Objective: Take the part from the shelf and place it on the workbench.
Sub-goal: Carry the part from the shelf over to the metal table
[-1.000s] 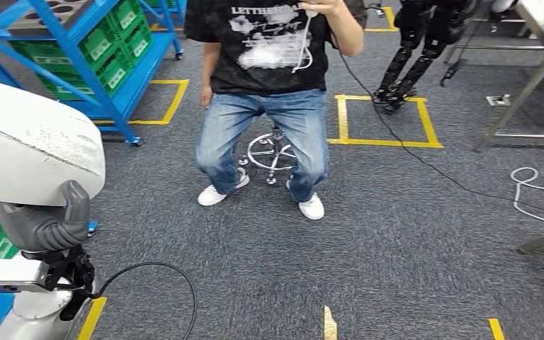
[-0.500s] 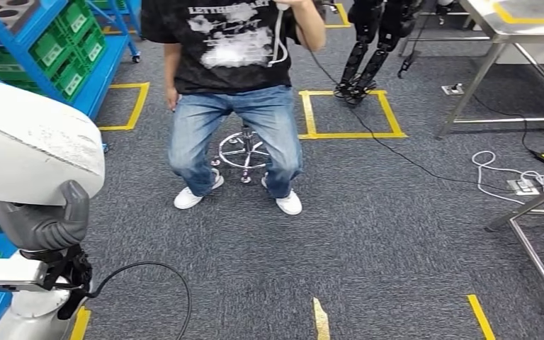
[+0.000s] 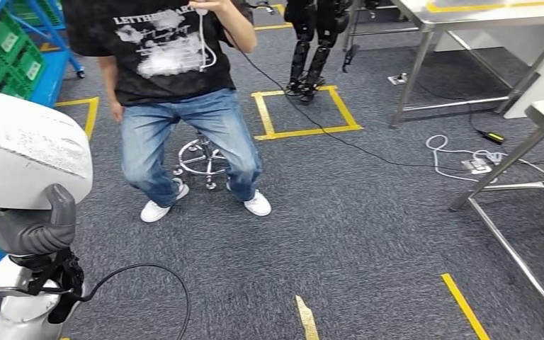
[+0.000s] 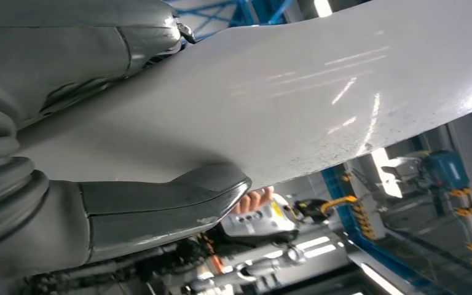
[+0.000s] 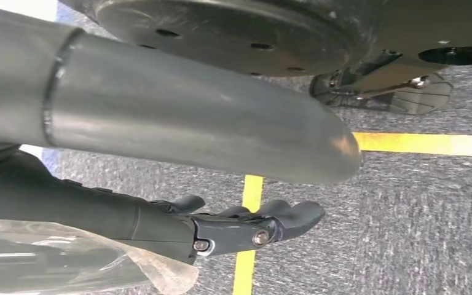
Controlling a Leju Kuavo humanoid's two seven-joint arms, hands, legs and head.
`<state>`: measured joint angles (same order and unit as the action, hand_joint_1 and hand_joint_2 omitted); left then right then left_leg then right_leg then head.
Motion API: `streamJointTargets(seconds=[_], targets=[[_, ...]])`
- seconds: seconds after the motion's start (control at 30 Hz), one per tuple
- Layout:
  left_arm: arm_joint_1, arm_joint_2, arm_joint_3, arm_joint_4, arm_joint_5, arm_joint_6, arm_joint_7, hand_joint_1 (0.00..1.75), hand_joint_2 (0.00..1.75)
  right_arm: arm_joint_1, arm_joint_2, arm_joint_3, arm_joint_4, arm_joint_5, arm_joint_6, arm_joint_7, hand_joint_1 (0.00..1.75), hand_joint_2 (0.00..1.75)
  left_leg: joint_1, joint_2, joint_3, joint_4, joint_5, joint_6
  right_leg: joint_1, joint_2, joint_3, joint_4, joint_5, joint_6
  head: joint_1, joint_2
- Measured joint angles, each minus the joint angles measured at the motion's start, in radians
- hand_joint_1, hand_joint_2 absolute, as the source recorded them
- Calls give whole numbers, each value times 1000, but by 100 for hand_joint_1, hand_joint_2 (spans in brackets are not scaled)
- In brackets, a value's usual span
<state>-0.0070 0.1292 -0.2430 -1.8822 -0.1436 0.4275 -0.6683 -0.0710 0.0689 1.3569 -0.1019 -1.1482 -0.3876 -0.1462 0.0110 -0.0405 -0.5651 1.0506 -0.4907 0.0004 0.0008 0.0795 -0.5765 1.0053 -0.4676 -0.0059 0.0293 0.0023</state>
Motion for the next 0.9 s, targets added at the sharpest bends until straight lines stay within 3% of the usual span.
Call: streamJointTargets(seconds=[0.03, 0.1, 0.17, 0.23, 0.3, 0.33, 0.37, 0.4, 0.47, 0.53, 0.63, 0.7, 0.77, 0.83, 0.87, 0.9], targets=[[0, 0, 2, -1, 2, -1, -1, 175, 175, -1, 1, 1, 0, 0, 0, -1, 0, 0, -1, -11, 10, -26, 3, 2, -1, 8, -5, 1, 1, 5, 0, 0], [0, 0, 5, -3, 7, -5, -1, 175, 175, 1, 1, 3, 0, -1, 0, -3, 0, 0, -3, -4, 12, -36, 2, 8, -4, 21, -14, 0, 5, 18, 0, 0], [-1, -1, 6, -5, 9, -11, -1, 175, 175, 3, 1, 7, 1, -2, 0, -3, 0, 0, -1, 13, 13, -44, 8, 19, -4, 0, -29, 16, -7, 27, 2, 0], [-1, -1, 8, -6, 10, -15, -1, 175, 175, 1, 1, 10, 1, -3, 0, -3, 0, 0, 0, 33, 13, -49, 12, 28, -3, -46, -74, 104, -58, 33, 5, 0], [1, 0, 10, -6, 10, -16, -1, 175, 175, -1, 1, 12, 1, -3, 1, -3, 0, 0, -2, 54, 11, -49, 12, 30, -5, -68, -139, 241, -118, 40, 6, 0], [1, 0, 12, -6, 11, -16, -1, 175, 175, -1, 1, 13, 1, -3, 1, -3, 0, 0, -2, 65, 11, -49, 12, 30, -7, -70, -159, 285, -128, 43, 6, 0], [2, 0, 12, -6, 11, -16, -1, 175, 175, 0, 1, 14, 1, -3, 1, -3, 0, 0, -2, 75, 11, -49, 11, 30, -8, -72, -159, 289, -119, 45, 6, 0], [2, -1, 12, -6, 11, -17, -1, 175, 175, 1, 1, 16, 1, -3, 1, -3, 0, 0, -2, 84, 12, -49, 11, 29, -10, -76, -137, 250, -93, 46, 6, 0], [2, -1, 13, -7, 13, -20, -1, 175, 175, 0, 1, 18, 1, -3, 1, -2, 0, 0, -4, 100, 14, -47, 7, 24, -8, -106, -56, 103, -34, 45, 6, 0], [1, 0, 15, -7, 16, -24, 0, 175, 175, -4, 2, 18, 1, -3, 1, -1, 0, 0, -9, 113, 14, -44, 4, 15, -4, -128, -4, 9, -11, 36, 5, 0], [1, -1, 16, -7, 16, -30, 1, 175, 175, -4, 2, 19, 1, -5, 0, 0, 0, 0, -7, 127, 16, -41, 1, 1, -1, -109, 0, -3, -7, 19, 4, 0], [0, -2, 16, -7, 17, -33, 4, 175, 175, -3, 2, 19, 1, -7, 0, 1, 0, 0, -2, 99, 3, -4, -31, -9, -4, -94, 1, -7, -2, 7, 2, 0], [2, -1, 18, -7, 17, -33, 5, 175, 175, -5, 3, 19, 1, -8, 1, 2, 0, 0, 0, 62, -46, 114, -97, -14, -5, -77, 1, -8, 0, -1, -2, 0], [4, -1, 19, -7, 18, -33, 7, 175, 175, -5, 6, 19, 1, -9, 3, 2, 0, 0, 0, 52, -102, 237, -141, -15, -3, -57, 1, -7, 0, -3, -4, 0], [4, -1, 19, -7, 18, -34, 9, 175, 175, -4, 6, 20, 1, -10, 4, 2, 0, 0, 0, 51, -111, 254, -136, -14, -3, -46, 1, -7, 1, -4, -4, 0], [5, -1, 19, -7, 19, -35, 11, 175, 175, -3, 6, 20, 1, -12, 7, 2, 0, 0, 0, 50, -100, 229, -110, -12, -3, -35, 2, -6, 1, -3, -4, 0]])
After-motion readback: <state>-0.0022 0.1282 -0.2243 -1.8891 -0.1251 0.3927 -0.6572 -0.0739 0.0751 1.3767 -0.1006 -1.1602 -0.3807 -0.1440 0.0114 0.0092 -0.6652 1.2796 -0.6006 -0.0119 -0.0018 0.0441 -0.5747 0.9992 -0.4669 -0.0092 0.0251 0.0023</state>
